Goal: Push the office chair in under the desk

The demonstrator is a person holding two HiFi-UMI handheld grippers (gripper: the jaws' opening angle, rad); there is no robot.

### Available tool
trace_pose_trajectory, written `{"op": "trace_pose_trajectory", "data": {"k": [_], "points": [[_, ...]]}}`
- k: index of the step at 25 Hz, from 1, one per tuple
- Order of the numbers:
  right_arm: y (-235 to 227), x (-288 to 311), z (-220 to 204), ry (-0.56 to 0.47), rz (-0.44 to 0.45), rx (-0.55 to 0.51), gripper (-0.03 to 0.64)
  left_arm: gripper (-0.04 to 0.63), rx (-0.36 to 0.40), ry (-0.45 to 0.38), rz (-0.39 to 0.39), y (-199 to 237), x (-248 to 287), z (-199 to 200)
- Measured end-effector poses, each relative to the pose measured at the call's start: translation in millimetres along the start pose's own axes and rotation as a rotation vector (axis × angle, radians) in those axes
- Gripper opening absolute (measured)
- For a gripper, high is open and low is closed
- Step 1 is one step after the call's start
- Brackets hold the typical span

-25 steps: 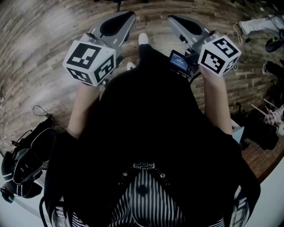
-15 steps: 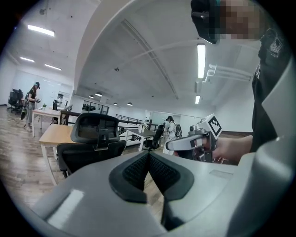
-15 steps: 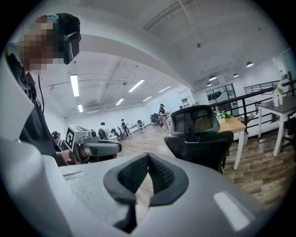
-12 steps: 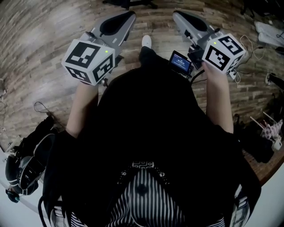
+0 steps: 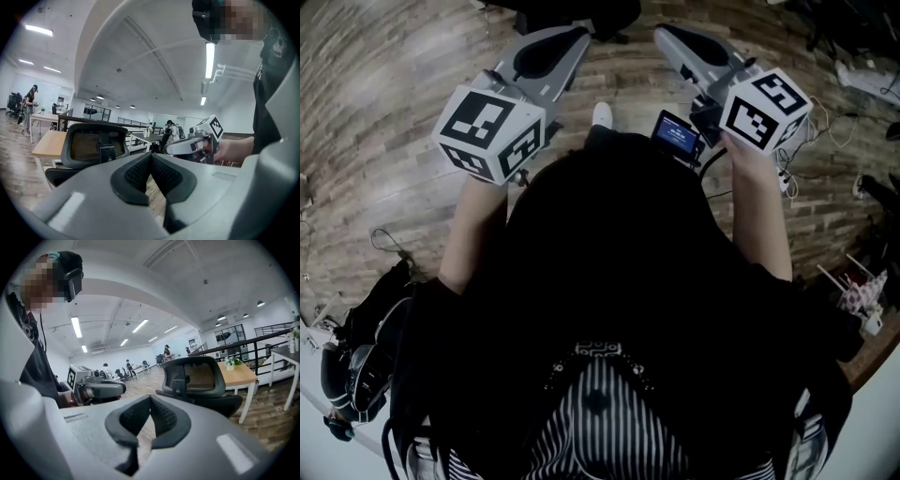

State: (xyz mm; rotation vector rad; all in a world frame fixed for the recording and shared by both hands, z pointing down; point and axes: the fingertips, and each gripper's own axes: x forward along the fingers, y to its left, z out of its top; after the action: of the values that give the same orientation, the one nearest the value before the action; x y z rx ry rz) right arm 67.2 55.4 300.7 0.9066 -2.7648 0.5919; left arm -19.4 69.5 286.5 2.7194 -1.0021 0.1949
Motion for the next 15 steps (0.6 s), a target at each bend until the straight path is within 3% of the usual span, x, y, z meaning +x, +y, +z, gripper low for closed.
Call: {"op": "trace_pose_trajectory", "data": {"k": [15], "points": [[-122, 52, 43, 0.007, 0.079, 0.015, 0.000, 0.005, -0.027, 0.026, 0.129, 91, 90, 21]]}}
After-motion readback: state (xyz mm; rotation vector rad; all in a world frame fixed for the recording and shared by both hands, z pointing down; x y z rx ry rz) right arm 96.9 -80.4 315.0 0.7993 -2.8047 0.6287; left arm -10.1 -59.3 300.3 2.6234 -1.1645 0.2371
